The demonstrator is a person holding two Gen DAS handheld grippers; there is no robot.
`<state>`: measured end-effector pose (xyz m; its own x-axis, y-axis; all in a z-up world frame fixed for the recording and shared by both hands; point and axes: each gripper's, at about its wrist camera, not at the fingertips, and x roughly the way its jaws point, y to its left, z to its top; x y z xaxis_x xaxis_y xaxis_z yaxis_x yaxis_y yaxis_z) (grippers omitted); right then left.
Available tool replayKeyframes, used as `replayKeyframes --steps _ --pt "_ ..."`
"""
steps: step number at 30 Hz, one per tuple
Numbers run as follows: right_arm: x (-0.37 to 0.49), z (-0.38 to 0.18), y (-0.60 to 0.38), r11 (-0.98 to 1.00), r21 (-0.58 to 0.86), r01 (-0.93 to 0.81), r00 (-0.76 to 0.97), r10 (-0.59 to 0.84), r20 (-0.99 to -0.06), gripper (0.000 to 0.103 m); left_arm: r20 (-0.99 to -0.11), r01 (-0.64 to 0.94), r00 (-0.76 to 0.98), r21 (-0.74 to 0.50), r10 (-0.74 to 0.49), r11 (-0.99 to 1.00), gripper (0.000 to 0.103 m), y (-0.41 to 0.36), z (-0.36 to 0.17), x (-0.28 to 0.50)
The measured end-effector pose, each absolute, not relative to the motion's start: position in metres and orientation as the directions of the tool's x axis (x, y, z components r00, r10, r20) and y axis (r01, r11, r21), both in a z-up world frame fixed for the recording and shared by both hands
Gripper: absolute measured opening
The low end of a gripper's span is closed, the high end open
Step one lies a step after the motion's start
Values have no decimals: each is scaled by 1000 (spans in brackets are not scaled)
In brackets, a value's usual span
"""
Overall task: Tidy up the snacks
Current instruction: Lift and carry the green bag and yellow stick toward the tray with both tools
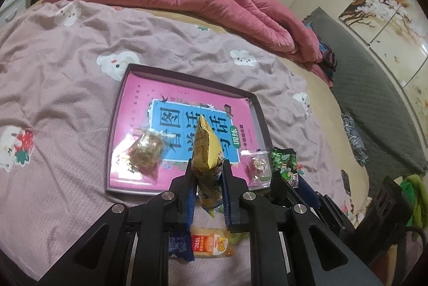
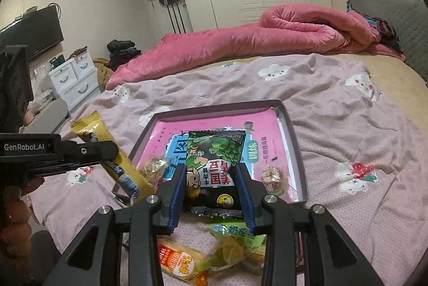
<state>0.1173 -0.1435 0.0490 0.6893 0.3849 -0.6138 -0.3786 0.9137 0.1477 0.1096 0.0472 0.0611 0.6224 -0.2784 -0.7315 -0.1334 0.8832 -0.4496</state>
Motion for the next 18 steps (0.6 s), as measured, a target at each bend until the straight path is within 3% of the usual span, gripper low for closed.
replayKeyframes --steps 18 --pt "137 57 -149 916 166 -365 705 388 -594 38 -751 -143 617 -403 -237 904 17 46 68 137"
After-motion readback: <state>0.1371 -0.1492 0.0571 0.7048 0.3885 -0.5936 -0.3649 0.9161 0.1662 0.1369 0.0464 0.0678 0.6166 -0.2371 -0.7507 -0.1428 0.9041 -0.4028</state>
